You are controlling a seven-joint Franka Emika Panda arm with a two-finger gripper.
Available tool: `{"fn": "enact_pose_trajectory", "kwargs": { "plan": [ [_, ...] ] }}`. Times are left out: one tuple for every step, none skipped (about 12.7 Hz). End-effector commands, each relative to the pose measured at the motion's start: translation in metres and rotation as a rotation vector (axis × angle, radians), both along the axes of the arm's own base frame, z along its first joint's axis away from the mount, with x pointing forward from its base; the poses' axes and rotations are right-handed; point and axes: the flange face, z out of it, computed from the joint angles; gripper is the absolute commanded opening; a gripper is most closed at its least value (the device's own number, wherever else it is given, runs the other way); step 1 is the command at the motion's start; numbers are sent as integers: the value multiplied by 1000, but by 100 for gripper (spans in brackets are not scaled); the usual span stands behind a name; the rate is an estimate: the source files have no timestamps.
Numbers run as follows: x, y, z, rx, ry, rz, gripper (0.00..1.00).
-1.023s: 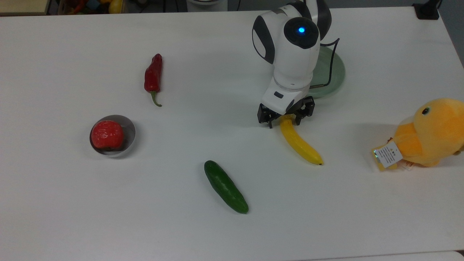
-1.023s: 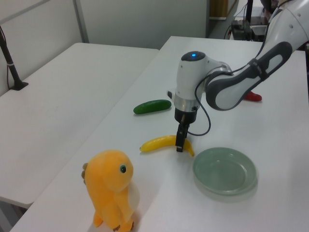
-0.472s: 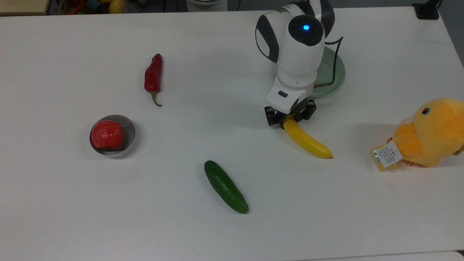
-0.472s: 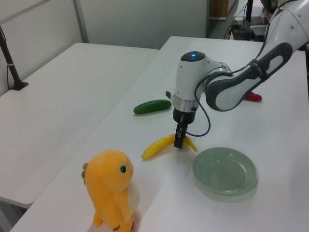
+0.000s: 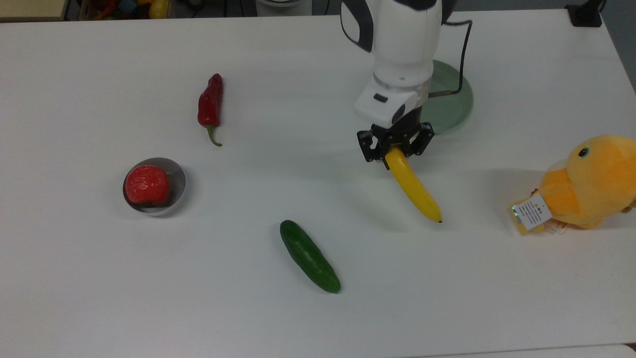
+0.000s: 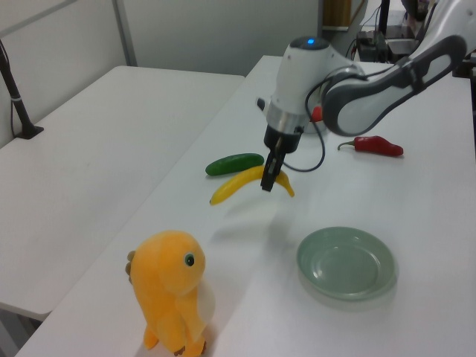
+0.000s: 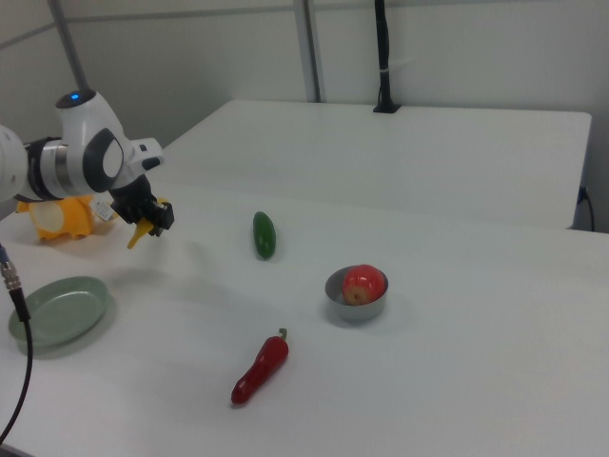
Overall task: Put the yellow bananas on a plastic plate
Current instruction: 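Carry the banana over the pale green plate and lower it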
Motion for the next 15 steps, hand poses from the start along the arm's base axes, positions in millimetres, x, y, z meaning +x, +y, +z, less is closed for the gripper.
{"fn": "enact_pose_trajectory", "kwargs": {
  "plan": [
    [-52,-7,40,-30,-17,-2,19],
    [-68,-6,49,-37,-9,5,19],
    [-85,0,52,-54,16,23,19],
    [-103,15,56,-70,37,54,19],
    [-118,20,58,-83,51,70,19],
    [-130,28,55,-97,71,90,19],
    [-141,38,49,-117,102,111,19],
    [-150,46,46,-134,129,130,19],
    [-157,56,40,-141,154,148,19],
    [-162,63,34,-141,169,158,19],
    [-165,68,28,-144,180,172,19],
    [-170,78,17,-150,202,192,20],
    [-172,83,9,-154,216,200,26],
    [-173,85,3,-158,225,206,49],
    [-174,88,-3,-159,235,210,80]
  ]
}}
